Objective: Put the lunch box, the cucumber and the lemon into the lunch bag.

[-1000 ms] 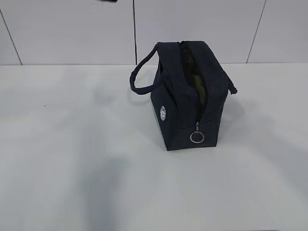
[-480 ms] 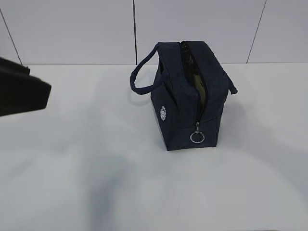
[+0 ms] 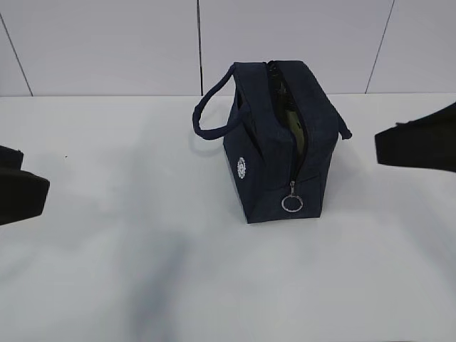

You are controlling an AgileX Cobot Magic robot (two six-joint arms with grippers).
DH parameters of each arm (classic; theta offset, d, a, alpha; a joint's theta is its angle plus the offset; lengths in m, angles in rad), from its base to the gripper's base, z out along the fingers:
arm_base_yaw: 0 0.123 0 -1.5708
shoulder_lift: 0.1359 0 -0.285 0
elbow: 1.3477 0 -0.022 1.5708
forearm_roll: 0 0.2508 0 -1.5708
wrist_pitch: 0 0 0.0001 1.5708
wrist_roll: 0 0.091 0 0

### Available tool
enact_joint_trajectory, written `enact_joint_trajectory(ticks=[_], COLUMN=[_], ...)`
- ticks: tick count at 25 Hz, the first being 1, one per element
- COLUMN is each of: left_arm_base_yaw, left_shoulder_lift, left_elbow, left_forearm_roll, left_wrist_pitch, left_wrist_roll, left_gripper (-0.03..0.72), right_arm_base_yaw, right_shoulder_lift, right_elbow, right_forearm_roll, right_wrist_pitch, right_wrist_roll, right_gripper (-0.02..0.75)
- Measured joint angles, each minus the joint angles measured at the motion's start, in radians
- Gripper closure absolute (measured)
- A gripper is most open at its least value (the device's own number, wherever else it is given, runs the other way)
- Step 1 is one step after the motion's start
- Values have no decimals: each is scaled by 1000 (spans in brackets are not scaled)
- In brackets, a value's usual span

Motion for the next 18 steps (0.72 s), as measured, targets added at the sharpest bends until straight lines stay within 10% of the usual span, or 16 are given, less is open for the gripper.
enact_joint_trajectory(ticks=[18], left_arm_base_yaw=[0], left_shoulder_lift=[48], left_elbow=[0], left_forearm_roll=[51], left_wrist_pitch=[-27], left_wrist_roll=[0], left_gripper=[327], right_arm_base_yaw=[0], right_shoulder_lift=[446], right_elbow=[0], right_forearm_roll=[73], right_wrist_pitch=[-103], right_wrist_roll=[-579], right_gripper=[323])
